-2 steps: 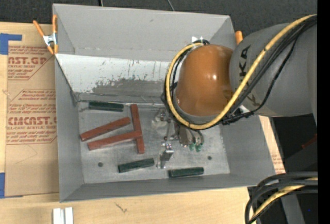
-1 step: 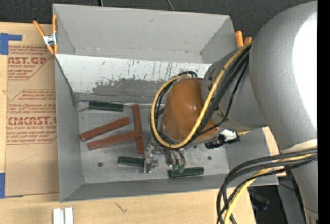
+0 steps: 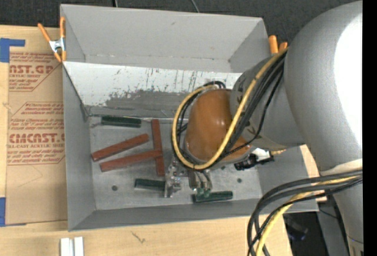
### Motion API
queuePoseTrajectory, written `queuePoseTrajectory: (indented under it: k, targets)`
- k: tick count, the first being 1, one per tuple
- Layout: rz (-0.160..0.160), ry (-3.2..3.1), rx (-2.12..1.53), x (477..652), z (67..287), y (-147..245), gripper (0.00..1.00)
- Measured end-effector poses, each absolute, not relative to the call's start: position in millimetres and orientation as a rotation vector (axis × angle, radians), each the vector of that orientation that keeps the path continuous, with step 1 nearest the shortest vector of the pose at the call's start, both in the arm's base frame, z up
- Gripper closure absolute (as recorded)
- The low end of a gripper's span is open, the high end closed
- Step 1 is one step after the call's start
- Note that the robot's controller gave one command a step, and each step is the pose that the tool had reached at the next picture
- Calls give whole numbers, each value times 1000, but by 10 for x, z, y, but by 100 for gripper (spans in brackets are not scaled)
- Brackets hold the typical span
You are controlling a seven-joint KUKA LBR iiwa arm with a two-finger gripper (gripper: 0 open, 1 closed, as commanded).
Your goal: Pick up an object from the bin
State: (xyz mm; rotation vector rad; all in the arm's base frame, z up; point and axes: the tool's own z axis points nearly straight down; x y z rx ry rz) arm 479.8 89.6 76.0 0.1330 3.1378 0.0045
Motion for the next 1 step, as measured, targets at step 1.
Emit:
queuePoseTrajectory:
  k: [1]
  targets:
    - [2,3135,-11,4948,2782,1035,100]
